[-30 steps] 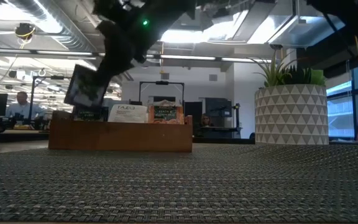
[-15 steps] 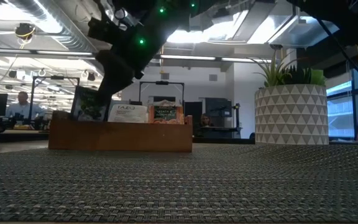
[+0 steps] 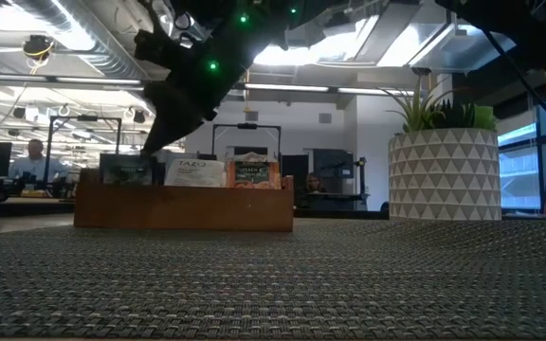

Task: Pick & Place Tea
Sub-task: Put the violet tea bag to the left section of the wooden organizer

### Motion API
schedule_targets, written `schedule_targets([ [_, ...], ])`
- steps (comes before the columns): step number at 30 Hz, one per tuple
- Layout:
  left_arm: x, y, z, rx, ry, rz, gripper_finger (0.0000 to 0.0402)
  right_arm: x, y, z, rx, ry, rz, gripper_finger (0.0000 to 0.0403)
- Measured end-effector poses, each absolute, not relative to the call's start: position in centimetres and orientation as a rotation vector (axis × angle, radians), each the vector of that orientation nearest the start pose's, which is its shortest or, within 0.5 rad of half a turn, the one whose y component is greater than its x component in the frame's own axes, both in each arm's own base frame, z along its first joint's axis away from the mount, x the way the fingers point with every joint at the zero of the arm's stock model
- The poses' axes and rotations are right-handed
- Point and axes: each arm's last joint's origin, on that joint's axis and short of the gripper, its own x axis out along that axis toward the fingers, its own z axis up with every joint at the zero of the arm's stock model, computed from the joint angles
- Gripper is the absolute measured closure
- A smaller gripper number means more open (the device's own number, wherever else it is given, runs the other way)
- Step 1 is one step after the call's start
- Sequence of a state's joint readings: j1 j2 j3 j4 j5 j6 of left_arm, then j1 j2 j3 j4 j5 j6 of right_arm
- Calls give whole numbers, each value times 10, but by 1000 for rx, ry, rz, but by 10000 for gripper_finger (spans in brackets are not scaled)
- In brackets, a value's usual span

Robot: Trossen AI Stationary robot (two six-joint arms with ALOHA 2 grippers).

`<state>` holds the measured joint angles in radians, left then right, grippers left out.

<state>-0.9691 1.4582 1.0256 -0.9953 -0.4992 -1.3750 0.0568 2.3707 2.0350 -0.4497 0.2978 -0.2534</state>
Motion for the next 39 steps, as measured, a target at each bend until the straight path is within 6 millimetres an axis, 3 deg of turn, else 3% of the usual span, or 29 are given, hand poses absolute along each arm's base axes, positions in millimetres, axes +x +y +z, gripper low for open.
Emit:
schedule_targets([
  [5,153,-199,225,-272,1035,363,242,526,15,200,-413,796,-335,271],
  [9,152,-200,224,-320,1084,365,240,522,16,206,-437,820,-375,266],
  [17,141,-208,221,-530,1133,466,244,507,63,203,-336,927,-116,268],
  [25,112,-197,186,-602,1176,677,244,498,92,191,-250,941,55,269],
  [32,105,-193,173,-558,1260,664,240,500,106,175,-170,829,91,269],
  [39,107,-195,157,-586,1241,540,243,500,120,177,-171,786,118,269],
])
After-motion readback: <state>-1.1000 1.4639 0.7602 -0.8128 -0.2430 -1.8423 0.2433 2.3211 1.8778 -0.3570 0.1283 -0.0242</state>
